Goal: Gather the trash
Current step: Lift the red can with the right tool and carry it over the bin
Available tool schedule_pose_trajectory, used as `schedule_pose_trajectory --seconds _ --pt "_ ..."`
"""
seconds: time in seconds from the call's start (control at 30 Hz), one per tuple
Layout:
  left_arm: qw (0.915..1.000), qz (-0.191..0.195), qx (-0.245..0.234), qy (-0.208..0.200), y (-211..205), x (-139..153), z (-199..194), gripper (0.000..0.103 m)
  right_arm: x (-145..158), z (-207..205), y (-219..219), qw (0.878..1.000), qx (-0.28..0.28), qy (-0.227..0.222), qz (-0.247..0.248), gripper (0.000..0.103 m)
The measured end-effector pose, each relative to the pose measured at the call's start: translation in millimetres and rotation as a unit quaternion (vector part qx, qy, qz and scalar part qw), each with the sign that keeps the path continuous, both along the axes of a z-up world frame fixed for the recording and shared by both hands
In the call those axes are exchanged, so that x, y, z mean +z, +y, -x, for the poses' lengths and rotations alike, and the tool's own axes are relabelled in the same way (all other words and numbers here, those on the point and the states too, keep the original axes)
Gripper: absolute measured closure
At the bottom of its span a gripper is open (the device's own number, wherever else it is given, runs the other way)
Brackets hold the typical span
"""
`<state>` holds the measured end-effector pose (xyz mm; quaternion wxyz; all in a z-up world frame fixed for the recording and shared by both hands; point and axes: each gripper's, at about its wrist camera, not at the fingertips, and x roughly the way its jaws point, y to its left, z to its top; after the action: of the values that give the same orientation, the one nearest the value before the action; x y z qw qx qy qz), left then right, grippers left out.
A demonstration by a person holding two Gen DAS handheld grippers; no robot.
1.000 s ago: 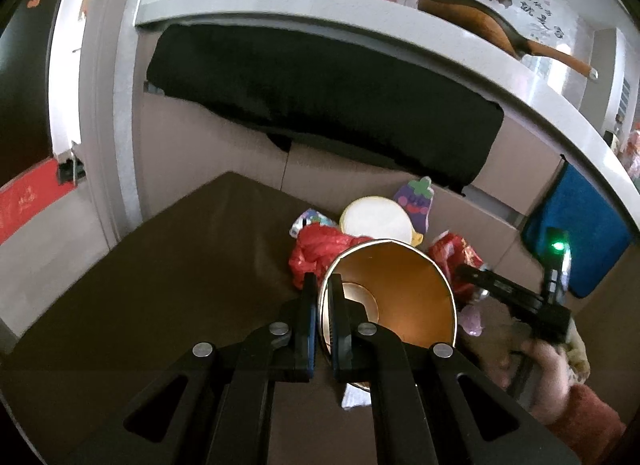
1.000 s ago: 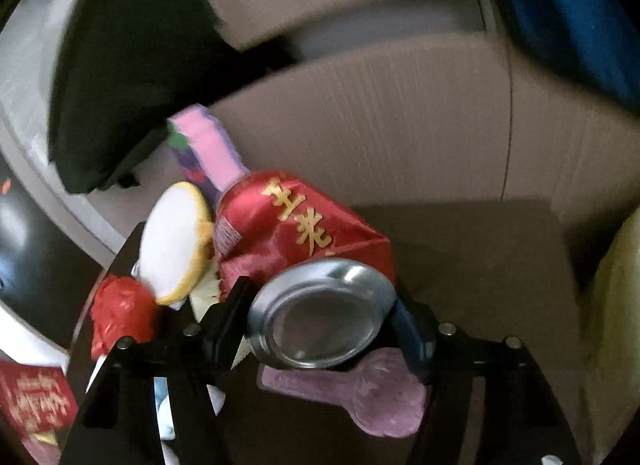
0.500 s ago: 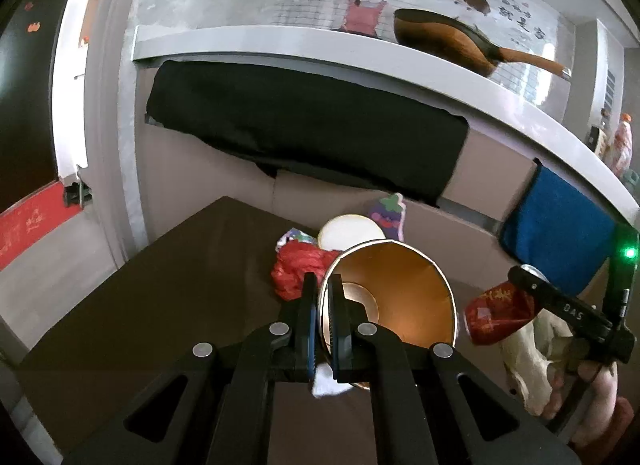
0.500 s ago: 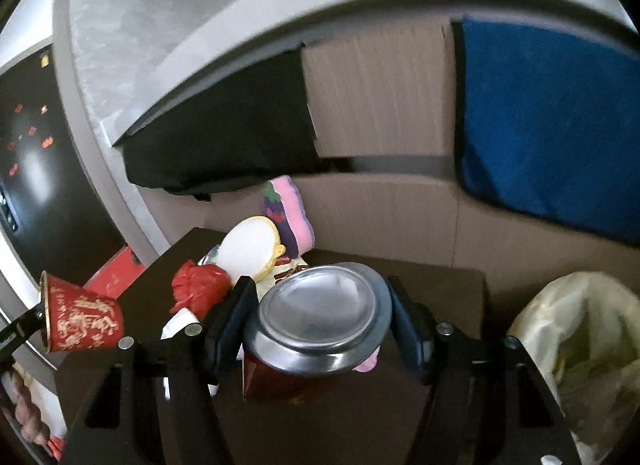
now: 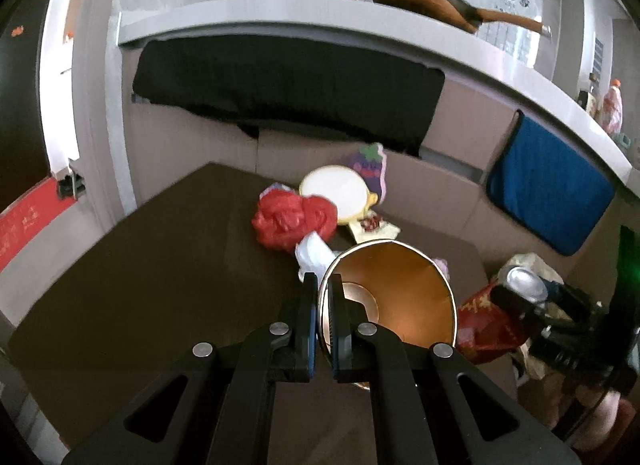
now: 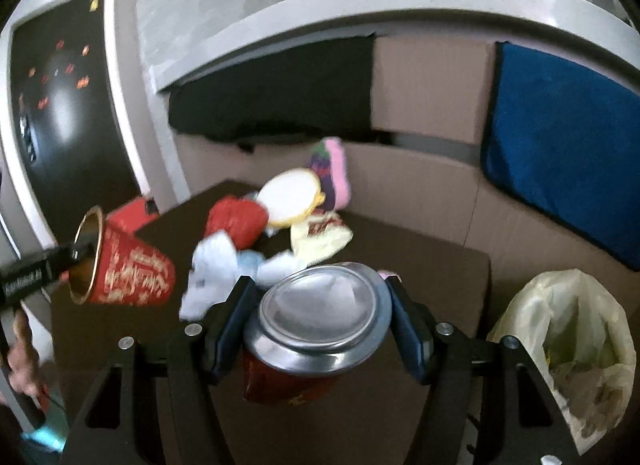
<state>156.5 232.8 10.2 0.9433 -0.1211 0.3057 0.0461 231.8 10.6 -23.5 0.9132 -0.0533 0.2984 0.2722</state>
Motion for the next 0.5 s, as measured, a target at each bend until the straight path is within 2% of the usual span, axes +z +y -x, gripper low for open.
schedule_pose_trajectory --seconds 0.17,0.27,0.4,0.47,0.5 --pt "0.9999 0.008 -0.007 0.013 1 -10 1 0.098 -20 9 2 1.000 0.008 0.010 0.013 0.042" --pt "0.9995 0.021 -0.008 0.022 3 -16 -1 0.098 -21 15 2 1.000 0.006 -0.009 0.013 0.041" --pt "0.9992 0.028 -0.006 0.026 4 -20 0 0.098 -48 8 6 0.999 0.000 0.045 0.028 0.043" --pt "0.9994 0.023 -0.006 0.025 4 -20 1 0.098 -58 6 -2 0.998 -0.008 0.065 0.005 0.051" --pt "0.9995 0.020 -0.005 0.024 3 -20 2 0.098 -59 5 -5 0.997 -0.011 0.072 -0.004 0.063"
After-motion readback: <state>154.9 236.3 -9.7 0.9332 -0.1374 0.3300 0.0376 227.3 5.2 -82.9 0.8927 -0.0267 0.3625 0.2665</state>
